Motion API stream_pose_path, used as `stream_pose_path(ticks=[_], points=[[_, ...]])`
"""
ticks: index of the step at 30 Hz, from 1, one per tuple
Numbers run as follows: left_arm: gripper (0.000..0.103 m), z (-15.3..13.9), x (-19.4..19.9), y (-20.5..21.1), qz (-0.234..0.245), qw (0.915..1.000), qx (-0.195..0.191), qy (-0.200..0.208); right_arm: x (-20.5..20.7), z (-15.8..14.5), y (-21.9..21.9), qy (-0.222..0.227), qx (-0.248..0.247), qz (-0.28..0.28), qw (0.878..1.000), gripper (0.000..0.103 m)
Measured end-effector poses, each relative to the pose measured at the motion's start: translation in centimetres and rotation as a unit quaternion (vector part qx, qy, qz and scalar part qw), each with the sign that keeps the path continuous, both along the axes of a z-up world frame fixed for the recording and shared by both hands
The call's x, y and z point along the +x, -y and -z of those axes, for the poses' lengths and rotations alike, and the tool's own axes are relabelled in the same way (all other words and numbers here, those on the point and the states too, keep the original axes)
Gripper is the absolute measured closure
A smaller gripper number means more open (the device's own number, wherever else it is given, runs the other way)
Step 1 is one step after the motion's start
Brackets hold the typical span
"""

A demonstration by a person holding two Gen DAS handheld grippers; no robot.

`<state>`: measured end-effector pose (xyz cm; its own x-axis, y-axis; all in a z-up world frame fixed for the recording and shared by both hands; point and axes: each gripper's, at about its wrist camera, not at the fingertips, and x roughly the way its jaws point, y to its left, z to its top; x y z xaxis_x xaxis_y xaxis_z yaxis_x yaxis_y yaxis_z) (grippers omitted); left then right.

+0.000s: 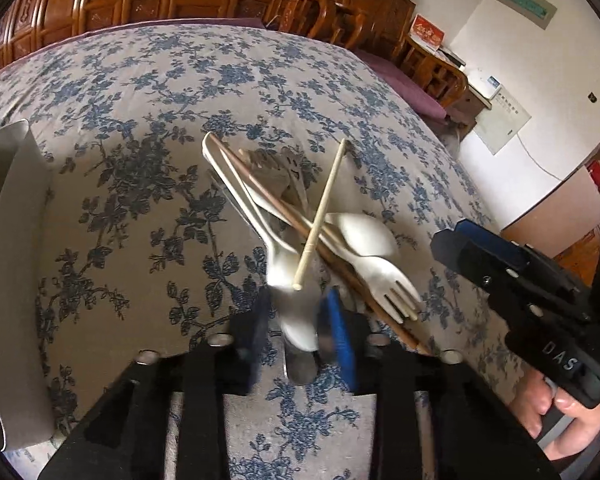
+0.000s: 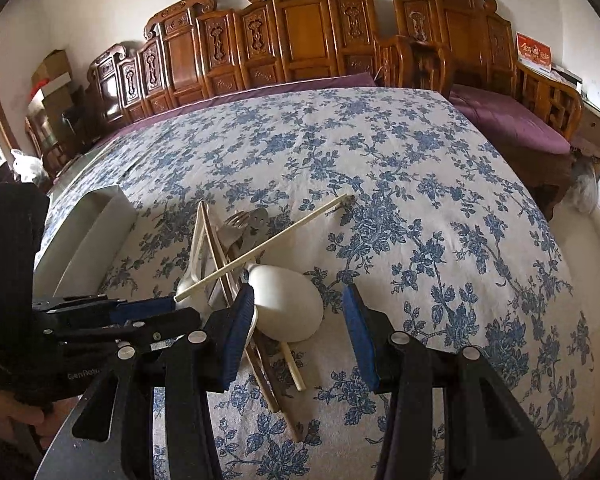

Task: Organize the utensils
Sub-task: 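Move the left tool toward the utensil pile and open its fingers, then grasp a wooden chopstick from the pile with the left tool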

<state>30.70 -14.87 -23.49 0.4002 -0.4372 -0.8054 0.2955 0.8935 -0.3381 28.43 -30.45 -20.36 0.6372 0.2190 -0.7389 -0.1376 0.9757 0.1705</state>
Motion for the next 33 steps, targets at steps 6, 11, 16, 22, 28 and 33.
stream_pose_path(ticks=[6,11,16,22,28,33], points=[[0.099,-1.4,-0.6,-0.4,0.002,0.9999,-0.001,0.015,0.2,0.0,-0.6,0.001,0.003,-0.007,1.000,0.054],[0.100,-2.2,-1.0,-1.0,0.009,0.9995,0.008,0.028,0.5,0.0,-0.9,-0.001,0.010,-0.011,1.000,0.054],[0.100,-2.4,-1.1,-1.4,0.009,0.9995,0.005,0.029,0.5,0.1,-0.8,-0.003,0.011,-0.008,1.000,0.054],[0.100,-3.8,-3.0,-2.0,0.000,0.9981,0.010,0.061,0.6,0.4,-0.6,-0.005,0.010,-0.008,1.000,0.054],[0.103,-5.2,-4.8,-4.6,-0.024,0.9959,0.013,0.086,0.4,0.4,-0.9,-0.004,0.006,-0.013,1.000,0.054],[0.103,-6.0,-5.8,-6.0,-0.029,0.9940,0.027,0.102,0.3,0.5,-1.4,-0.006,0.006,-0.019,1.000,0.054]])
